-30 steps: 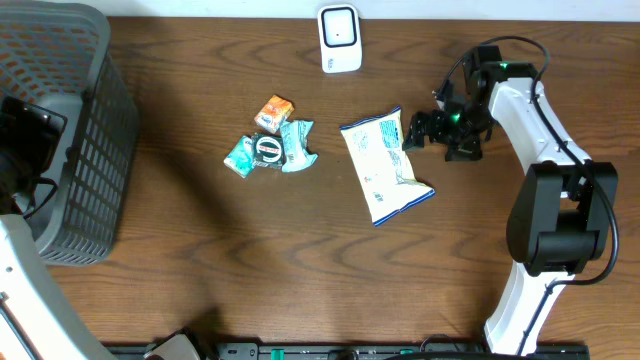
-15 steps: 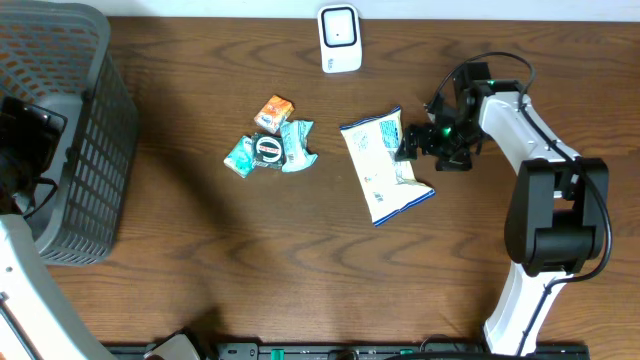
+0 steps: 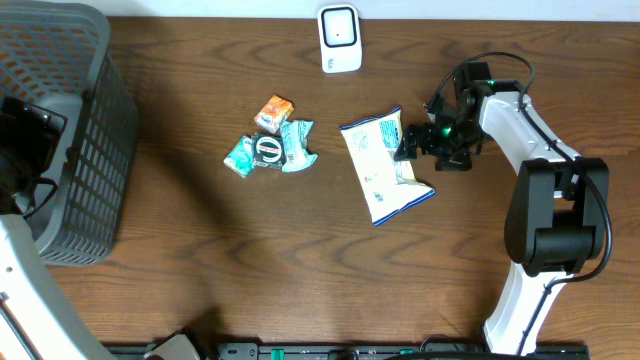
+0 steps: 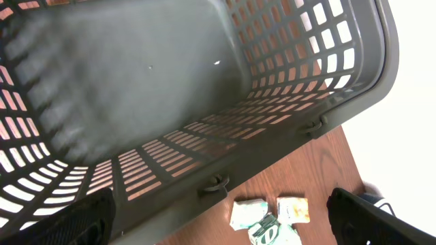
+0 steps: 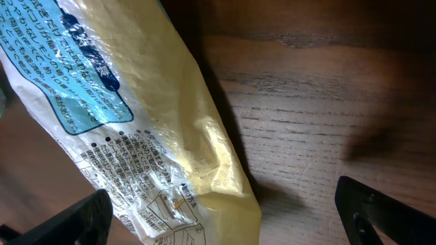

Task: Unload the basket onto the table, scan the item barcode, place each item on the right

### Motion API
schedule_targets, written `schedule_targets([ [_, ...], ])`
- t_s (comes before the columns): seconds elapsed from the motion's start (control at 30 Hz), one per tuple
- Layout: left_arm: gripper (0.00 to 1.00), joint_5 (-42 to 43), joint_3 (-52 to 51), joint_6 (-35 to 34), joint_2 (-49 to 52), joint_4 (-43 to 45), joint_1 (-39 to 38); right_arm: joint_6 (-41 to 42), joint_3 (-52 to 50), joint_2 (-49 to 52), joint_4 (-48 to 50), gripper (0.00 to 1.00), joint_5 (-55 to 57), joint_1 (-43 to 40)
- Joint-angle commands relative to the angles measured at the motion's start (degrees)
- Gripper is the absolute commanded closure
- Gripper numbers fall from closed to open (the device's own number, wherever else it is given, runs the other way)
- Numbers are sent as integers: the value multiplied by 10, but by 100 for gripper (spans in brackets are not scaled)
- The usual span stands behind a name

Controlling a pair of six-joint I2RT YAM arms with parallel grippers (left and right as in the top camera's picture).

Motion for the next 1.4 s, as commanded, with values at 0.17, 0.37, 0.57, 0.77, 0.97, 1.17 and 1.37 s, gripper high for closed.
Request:
schedule_targets([
  [0.17,2,-3,8,-5,-5,-1,2,-7,-3,3,2,1,-8,3],
  [0.37,2,-3,8,-5,-5,-1,2,-7,-3,3,1,1,-8,3],
  [0.57,2,-3,8,-5,-5,-1,2,-8,-3,3,15,1,-43,3],
  [0.77,2,-3,8,-5,-5,-1,2,-8,-3,4,38,1,-78,15],
  [0.97,2,-3,8,-5,-4,-1,2,10,-3,9,76,1,-42,52],
  [1.17,2,-3,8,-5,-4,-1,2,34,-4,37,91,2,7,73],
  [1.37,2,-3,8,-5,-4,-1,2,34,-4,68,80,28,-9,79],
])
